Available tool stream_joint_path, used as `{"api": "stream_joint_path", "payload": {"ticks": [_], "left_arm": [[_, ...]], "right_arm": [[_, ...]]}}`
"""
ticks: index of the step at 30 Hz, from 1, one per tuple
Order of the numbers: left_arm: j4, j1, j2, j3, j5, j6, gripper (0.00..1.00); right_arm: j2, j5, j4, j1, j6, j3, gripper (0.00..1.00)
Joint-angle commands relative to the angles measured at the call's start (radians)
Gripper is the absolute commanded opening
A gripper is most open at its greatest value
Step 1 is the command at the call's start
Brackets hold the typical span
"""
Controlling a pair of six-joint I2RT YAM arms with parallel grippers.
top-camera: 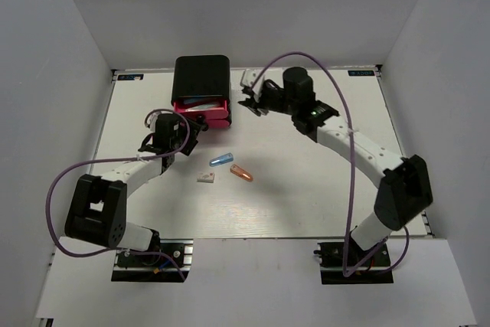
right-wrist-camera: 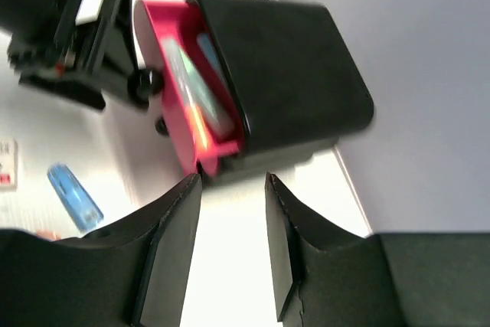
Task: Sort the stationery into containers
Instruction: Close the drawer in the storage box.
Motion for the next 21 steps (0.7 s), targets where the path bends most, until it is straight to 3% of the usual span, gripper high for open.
{"api": "stream_joint_path", "payload": {"ticks": [1, 10, 21], "left_arm": [[0.054, 0.004, 0.018, 0.064, 0.003, -0.005, 0.79], [0.065, 0.004, 0.069, 0.119, -0.032, -0.046, 0.79], [0.049, 0.004, 0.126, 0.219, -0.086, -0.075, 0.81]], "right_arm": [[-0.094, 0.020, 0.038, -0.040, 0.028, -0.151, 0.45], [-0.252, 0.029, 0.016, -0.117, 0.049, -0.374, 0.45], [-0.321, 0.006, -0.002, -0.143, 0.066, -0.480, 0.45]]}}
